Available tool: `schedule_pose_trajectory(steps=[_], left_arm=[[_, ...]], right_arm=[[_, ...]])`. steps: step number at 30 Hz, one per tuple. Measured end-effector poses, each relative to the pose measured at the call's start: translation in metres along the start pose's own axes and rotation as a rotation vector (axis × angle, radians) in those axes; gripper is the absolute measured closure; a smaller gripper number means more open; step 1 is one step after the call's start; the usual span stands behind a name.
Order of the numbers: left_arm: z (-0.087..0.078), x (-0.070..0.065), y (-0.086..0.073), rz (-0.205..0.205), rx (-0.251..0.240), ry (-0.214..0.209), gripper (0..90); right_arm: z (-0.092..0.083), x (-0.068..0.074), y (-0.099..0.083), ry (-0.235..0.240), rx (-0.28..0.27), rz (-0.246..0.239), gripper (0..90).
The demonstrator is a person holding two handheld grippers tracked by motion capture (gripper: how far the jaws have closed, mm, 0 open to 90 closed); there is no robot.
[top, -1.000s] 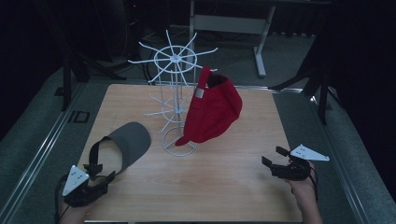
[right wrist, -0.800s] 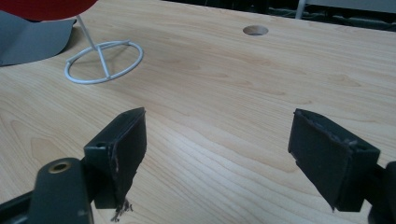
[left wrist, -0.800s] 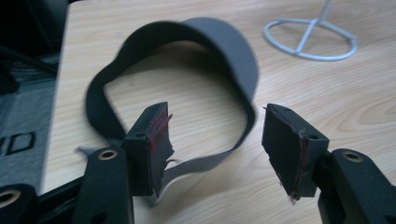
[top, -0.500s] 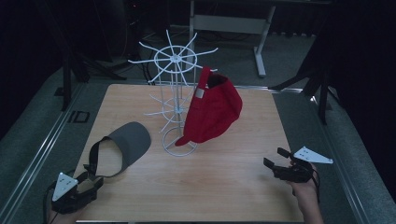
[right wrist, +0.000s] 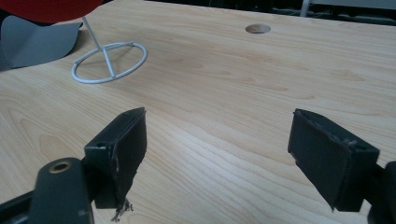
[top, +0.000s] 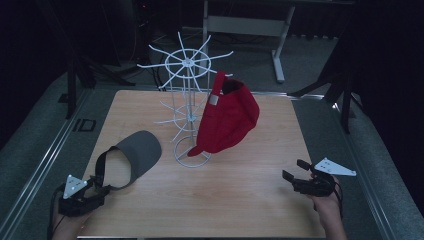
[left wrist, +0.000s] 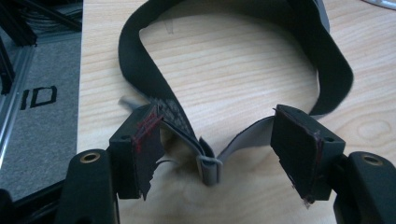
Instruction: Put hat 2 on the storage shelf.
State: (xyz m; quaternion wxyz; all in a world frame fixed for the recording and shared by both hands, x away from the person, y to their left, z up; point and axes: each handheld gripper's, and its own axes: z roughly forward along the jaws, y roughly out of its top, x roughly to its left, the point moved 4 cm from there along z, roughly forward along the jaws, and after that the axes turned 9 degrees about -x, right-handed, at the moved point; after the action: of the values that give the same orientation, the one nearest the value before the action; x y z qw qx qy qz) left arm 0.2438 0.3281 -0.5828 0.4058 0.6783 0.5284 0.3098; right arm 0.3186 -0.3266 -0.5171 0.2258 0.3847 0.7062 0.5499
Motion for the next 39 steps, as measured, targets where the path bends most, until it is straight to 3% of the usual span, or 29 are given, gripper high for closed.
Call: schedule_pose_trajectory(steps=[6,12,15,20,21,22,24,29,33,39], left_arm=[[0.012,0.0,0.004,0.008,0.034,-0.012,38.2],[0.021,-0.006,0.003,0.05,0.077,-0.009,46.5],[0.022,-0.007,0.002,0.043,0.073,-0.012,50.9],[0.023,-0.009,0.002,0.045,0.064,-0.023,74.8],[0.023,-0.011,0.003,0.07,0.064,-0.02,74.8],[0.023,-0.012,0.003,0.067,0.053,-0.022,82.9],[0.021,-0.012,0.005,0.065,0.028,-0.023,84.7],[0.009,-0.012,0.019,0.038,-0.064,-0.029,85.2],[-0.003,-0.013,0.035,0.022,-0.135,-0.044,85.4],[-0.01,-0.018,0.056,0.027,-0.191,-0.068,85.5]], right_arm=[[0.0,-0.001,0.0,-0.003,0.003,0.0,19.4],[-0.002,-0.002,-0.001,-0.009,0.001,0.005,19.4],[-0.003,-0.004,-0.002,-0.014,0.005,0.008,19.4],[-0.004,-0.005,-0.004,-0.018,0.009,0.011,19.5],[-0.004,-0.005,-0.005,-0.018,0.013,0.011,19.5],[-0.004,-0.005,-0.007,-0.02,0.019,0.012,19.5],[-0.004,-0.006,-0.009,-0.029,0.023,0.008,19.5],[-0.003,-0.009,-0.015,-0.055,0.034,0.013,19.5],[-0.003,-0.015,-0.023,-0.103,0.045,0.02,19.5],[-0.003,-0.024,-0.034,-0.159,0.059,0.049,19.4]])
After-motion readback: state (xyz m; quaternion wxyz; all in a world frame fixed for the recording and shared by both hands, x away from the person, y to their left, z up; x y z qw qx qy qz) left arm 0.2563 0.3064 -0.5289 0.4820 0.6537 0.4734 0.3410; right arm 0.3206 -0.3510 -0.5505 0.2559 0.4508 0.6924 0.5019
